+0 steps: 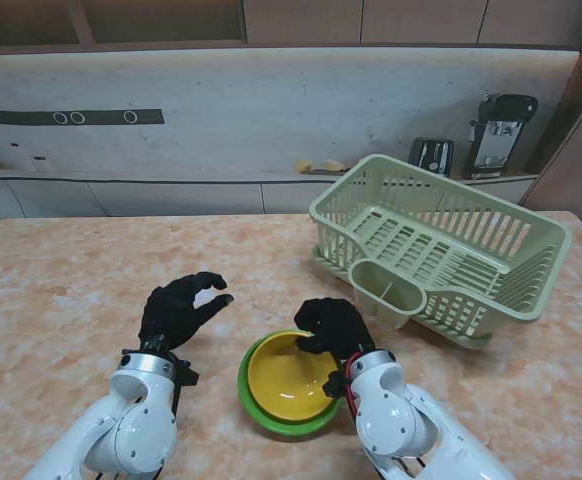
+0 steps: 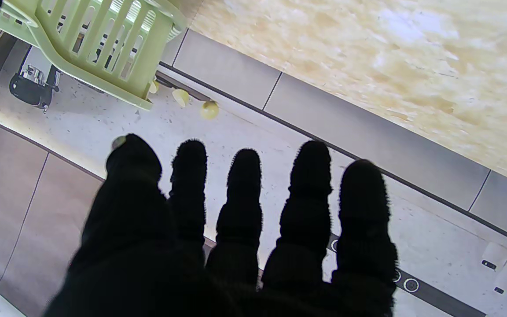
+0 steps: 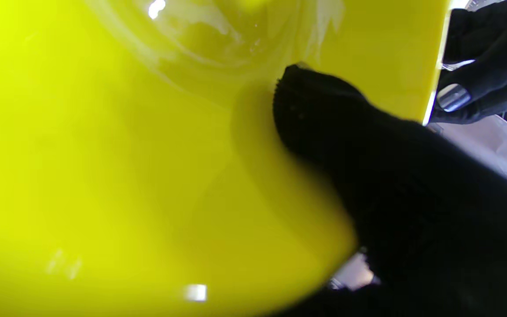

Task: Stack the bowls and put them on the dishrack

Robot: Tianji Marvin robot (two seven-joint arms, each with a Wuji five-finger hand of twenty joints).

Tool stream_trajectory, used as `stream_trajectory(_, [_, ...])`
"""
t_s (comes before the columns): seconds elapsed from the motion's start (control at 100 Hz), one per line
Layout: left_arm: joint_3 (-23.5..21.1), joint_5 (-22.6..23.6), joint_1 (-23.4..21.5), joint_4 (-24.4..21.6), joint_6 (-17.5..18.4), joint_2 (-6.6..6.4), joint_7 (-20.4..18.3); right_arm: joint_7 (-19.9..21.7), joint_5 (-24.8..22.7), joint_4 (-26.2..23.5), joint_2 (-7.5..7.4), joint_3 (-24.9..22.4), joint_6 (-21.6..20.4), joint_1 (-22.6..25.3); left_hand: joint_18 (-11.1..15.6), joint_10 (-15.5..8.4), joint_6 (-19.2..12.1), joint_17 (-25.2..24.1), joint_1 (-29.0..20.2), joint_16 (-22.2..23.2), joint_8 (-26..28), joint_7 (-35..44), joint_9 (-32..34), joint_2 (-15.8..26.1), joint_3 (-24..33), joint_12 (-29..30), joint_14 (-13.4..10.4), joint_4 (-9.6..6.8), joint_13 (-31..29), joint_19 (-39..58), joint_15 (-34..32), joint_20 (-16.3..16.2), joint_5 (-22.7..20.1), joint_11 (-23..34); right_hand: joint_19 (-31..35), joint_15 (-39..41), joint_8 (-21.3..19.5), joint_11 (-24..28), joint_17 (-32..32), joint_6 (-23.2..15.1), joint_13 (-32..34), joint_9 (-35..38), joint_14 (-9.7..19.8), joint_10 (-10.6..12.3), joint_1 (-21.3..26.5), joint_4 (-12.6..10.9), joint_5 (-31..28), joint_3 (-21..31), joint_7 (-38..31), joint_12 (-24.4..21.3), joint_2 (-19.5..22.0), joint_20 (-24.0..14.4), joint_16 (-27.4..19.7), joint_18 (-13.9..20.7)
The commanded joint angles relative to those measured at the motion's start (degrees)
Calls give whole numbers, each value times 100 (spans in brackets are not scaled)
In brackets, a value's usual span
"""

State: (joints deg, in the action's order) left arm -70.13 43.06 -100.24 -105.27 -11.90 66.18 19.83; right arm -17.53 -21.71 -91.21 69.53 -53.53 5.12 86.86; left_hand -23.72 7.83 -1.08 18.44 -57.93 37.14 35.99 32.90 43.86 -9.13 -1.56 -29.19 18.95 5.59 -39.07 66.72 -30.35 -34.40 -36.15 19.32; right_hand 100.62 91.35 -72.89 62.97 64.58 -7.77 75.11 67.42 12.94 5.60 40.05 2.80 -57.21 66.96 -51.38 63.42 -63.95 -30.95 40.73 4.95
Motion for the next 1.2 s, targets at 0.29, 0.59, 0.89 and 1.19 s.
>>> stream_trajectory(0.29, [5, -13, -6, 7, 32, 31, -18, -306, -405, -306, 36, -92, -420, 18, 40, -84, -189, 18, -200, 72, 88, 137, 225, 34, -104, -106, -29, -34, -79, 146, -90, -90, -82, 87, 1263, -58, 136, 297, 162, -1730, 55, 1042, 502, 590, 1822, -1188, -1908, 2300, -3498, -99, 1407, -178, 10, 373])
stream_trajectory(0.59, [3, -19, -10, 18, 51, 33, -1, -379, -794, -639, -21, -207, -589, -3, 38, -86, -197, 14, -192, 78, 83, 166, 239, 41, -109, -111, -31, -31, -79, 154, -99, -96, -92, 96, 1266, -61, 140, 277, 167, -1759, 57, 1050, 527, 617, 1786, -1261, -1904, 2300, -3493, -78, 1449, -202, 34, 399])
stream_trajectory(0.89, [10, -38, 4, 33, 54, 35, -7, -458, -1065, -913, -50, -321, -678, -44, 39, -79, -206, 10, -191, 82, 74, 187, 252, 51, -108, -114, -36, -31, -88, 159, -107, -100, -101, 101, 1272, -65, 135, 268, 172, -1795, 59, 1058, 555, 629, 1763, -1320, -1900, 2300, -3478, -56, 1474, -218, 55, 430])
stream_trajectory(1.19, [24, -58, 41, 66, 65, 31, -41, -453, -1302, -1295, -86, -532, -600, -110, 37, -89, -208, 9, -202, 81, 64, 197, 253, 48, -107, -114, -28, -31, -81, 158, -103, -101, -100, 97, 1260, -75, 130, 248, 174, -1817, 59, 1043, 558, 665, 1725, -1373, -1897, 2300, -3463, -46, 1531, -220, 61, 447])
